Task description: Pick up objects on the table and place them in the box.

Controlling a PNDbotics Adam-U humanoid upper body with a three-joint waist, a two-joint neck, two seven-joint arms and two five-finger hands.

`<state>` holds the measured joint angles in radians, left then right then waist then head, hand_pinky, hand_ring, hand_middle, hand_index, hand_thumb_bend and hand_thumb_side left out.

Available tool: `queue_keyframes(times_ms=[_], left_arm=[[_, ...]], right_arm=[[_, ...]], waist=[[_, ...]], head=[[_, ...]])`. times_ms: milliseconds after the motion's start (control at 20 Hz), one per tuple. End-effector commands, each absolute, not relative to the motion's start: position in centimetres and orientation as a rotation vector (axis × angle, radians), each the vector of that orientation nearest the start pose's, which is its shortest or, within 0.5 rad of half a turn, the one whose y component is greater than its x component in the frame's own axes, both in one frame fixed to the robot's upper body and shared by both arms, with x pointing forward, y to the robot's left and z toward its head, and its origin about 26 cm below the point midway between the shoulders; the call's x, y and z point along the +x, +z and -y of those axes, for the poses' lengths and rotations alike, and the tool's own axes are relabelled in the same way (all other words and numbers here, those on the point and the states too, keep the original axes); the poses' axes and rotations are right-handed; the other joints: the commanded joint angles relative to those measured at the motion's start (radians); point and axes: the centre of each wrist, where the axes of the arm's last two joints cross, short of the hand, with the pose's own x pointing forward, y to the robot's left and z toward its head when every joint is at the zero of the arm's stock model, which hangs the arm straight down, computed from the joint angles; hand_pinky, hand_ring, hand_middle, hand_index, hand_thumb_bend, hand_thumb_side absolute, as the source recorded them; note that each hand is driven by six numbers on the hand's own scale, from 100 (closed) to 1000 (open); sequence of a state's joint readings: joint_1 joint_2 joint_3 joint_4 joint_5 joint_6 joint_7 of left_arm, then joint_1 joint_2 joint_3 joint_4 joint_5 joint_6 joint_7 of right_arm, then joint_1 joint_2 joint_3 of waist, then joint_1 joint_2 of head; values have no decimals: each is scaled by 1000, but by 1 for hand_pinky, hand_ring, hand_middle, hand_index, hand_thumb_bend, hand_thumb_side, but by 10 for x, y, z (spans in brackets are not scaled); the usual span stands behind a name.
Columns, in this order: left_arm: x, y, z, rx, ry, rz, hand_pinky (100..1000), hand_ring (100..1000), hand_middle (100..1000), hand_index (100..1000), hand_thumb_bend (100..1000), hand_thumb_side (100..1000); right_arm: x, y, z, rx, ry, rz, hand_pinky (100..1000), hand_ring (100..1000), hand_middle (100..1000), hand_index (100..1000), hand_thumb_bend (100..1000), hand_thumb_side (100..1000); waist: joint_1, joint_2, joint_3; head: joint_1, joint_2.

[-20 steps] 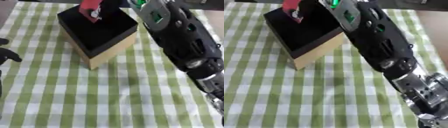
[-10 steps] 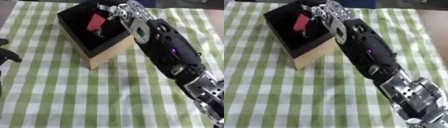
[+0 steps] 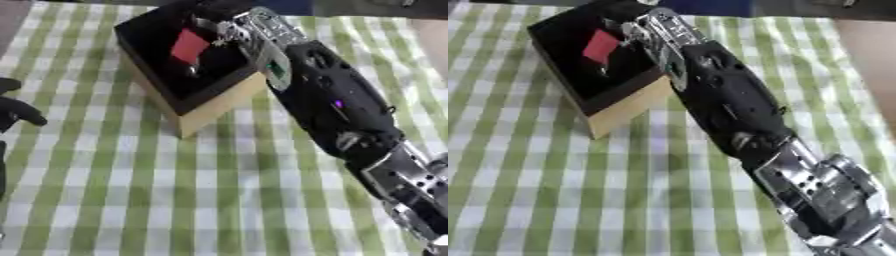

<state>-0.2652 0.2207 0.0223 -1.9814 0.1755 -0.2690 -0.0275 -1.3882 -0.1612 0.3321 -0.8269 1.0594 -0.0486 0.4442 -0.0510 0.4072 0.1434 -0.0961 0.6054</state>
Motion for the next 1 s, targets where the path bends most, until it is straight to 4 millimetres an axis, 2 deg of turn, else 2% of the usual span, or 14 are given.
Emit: queue_keyframes(times_ms=[50, 300, 500, 650, 750, 1000], left_arm=[[297, 186, -254, -129, -198, 2513, 485, 511, 633, 673, 100, 770], [297, 186, -254, -132, -195, 2511, 486, 511, 633, 668, 100, 768], [297, 186, -254, -132, -192, 2512, 487, 511, 633, 669, 100, 767], [297, 186, -255, -131, -188, 2512, 487, 512, 633, 669, 100, 764], [297, 186, -256, -128, -184, 2513, 488, 512, 633, 670, 100, 763], [297, 186, -257, -119, -171, 2519, 489, 513, 634, 671, 100, 760]], right_arm=[[475, 336, 64, -1136, 1767, 1593, 862, 958, 832, 941, 401, 451], [471, 343, 63, -1149, 1758, 1639, 859, 957, 811, 934, 352, 463], [462, 360, 63, -1124, 1717, 1733, 850, 949, 779, 927, 279, 476], [450, 377, 66, -1113, 1691, 1820, 834, 931, 738, 907, 170, 491], [442, 387, 71, -1113, 1689, 1875, 827, 925, 720, 889, 105, 479], [425, 402, 95, -1138, 1675, 2011, 822, 918, 696, 857, 100, 419]], waist=[[9, -29, -1], [15, -37, -7], [21, -47, -15], [26, -56, -23], [29, -62, -30], [34, -71, -47]], head=[[2, 1], [6, 5], [13, 9], [21, 15], [29, 20], [51, 30]])
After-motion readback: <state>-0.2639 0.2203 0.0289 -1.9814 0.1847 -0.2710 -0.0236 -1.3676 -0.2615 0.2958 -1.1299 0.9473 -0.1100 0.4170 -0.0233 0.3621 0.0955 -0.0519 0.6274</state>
